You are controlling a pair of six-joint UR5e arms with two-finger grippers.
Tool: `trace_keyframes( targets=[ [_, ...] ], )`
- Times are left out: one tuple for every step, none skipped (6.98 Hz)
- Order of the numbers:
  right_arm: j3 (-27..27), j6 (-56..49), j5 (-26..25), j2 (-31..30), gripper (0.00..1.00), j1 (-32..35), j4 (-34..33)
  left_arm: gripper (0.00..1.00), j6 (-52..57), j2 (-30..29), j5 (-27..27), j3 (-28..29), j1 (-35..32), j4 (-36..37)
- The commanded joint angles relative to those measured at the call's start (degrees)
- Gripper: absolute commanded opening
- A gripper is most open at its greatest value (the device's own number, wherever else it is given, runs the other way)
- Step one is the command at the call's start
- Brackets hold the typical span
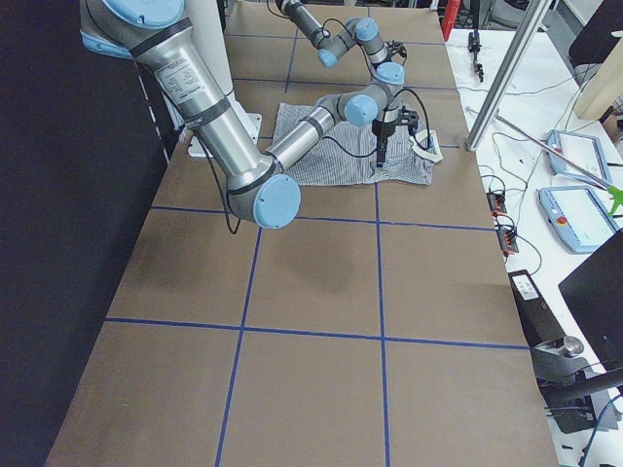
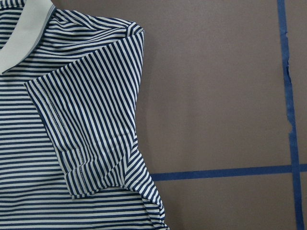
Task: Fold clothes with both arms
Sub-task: 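Fold the other sleeve inward with the left gripper while the right gripper lifts away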
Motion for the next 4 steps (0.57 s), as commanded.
trace_keyframes(
  targets=[
    [-0.14,-0.10,-0.15,-0.88,1.00,0.10,1.48,0.00,-6.00,-5.56,0.18,3.61,1.59,2.75],
    [-0.14,0.25,-0.15,-2.54,1.00,0.10,4.98,0.00,-8.97,-10.92,0.36,10.19,2.21,2.49],
    [-0.23,0.34,-0.06,-2.91,1.00,0.10,5.62,0.00,-10.92,-13.58,0.45,14.95,3.61,-1.00],
    [-0.23,0.43,-0.06,-2.91,1.00,0.10,5.63,0.00,-12.24,-16.13,0.45,18.56,3.80,-3.38]
  ],
)
